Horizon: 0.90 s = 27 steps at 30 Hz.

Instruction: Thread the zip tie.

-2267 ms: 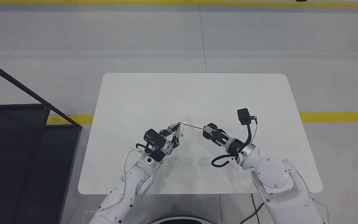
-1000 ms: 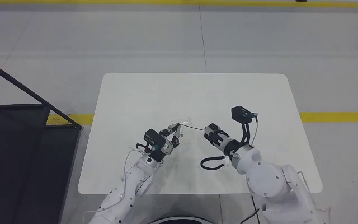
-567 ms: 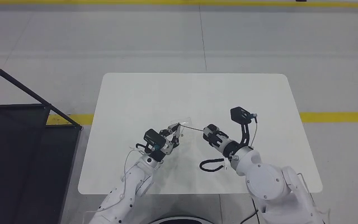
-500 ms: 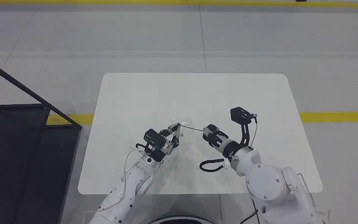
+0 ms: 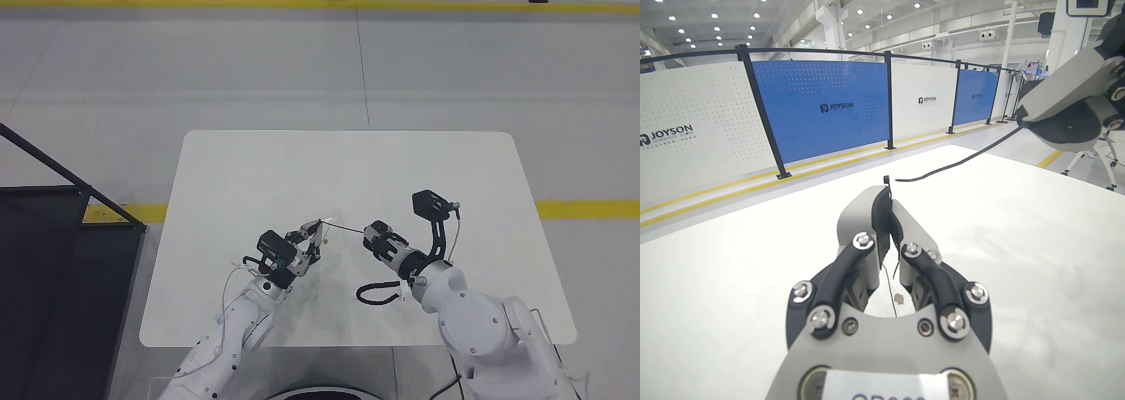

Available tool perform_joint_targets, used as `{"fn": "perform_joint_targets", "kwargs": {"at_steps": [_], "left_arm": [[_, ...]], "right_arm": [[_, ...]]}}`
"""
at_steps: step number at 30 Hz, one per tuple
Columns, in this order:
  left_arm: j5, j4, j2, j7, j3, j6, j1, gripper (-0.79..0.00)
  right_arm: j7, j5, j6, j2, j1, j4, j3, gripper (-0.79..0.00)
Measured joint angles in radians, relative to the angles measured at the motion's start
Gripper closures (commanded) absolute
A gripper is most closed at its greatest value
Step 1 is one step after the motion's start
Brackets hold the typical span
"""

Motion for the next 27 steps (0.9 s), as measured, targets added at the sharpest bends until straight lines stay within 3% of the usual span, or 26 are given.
{"fn": "perform_joint_targets", "kwargs": {"at_steps": [27], "left_arm": [[0.000,0.000,0.000,0.000,0.000,0.000,0.000,0.000]], "right_arm": [[0.006,-0.013,0.000,-0.008,0.001,-0.003,-0.003,0.000]]}}
